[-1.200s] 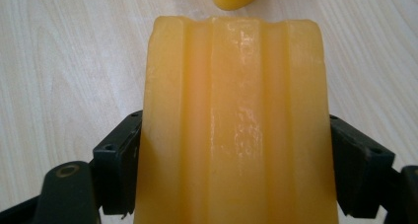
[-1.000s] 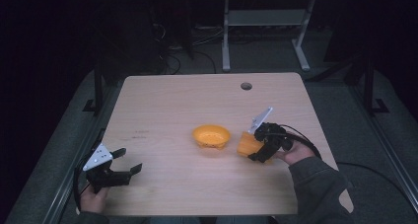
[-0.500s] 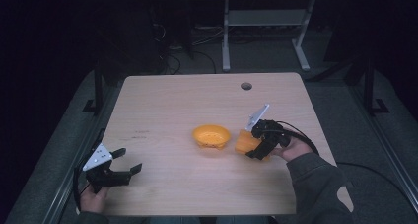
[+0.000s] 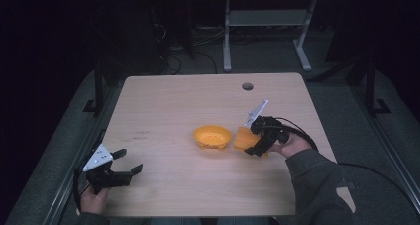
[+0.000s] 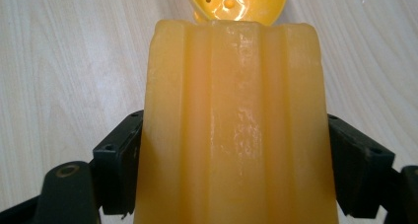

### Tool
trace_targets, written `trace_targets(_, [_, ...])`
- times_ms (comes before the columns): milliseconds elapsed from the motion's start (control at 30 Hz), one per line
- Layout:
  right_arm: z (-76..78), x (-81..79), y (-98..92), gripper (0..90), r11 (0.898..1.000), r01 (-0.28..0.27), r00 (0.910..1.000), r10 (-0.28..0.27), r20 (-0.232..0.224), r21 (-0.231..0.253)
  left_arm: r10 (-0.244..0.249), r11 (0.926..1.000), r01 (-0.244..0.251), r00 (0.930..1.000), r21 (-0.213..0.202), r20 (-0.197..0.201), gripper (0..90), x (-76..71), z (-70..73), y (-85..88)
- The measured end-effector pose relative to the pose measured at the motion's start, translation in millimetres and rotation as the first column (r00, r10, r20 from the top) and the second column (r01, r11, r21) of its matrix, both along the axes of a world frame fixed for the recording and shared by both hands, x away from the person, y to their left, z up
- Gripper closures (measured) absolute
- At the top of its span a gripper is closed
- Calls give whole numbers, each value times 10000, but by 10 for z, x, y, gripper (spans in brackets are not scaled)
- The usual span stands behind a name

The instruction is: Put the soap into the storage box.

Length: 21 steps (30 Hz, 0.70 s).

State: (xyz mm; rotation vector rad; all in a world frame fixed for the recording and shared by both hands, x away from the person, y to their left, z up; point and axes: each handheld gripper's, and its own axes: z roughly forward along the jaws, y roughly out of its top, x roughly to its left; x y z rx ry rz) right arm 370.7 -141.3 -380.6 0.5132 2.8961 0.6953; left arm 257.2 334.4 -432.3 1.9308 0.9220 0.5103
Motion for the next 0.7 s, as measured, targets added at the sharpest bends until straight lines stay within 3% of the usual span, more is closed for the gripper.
trace_targets(700, [83, 84, 157, 207, 9996, -285, 9996, 286, 87, -73, 5, 10000, -5, 10000, -27, 24, 143, 0, 2, 2])
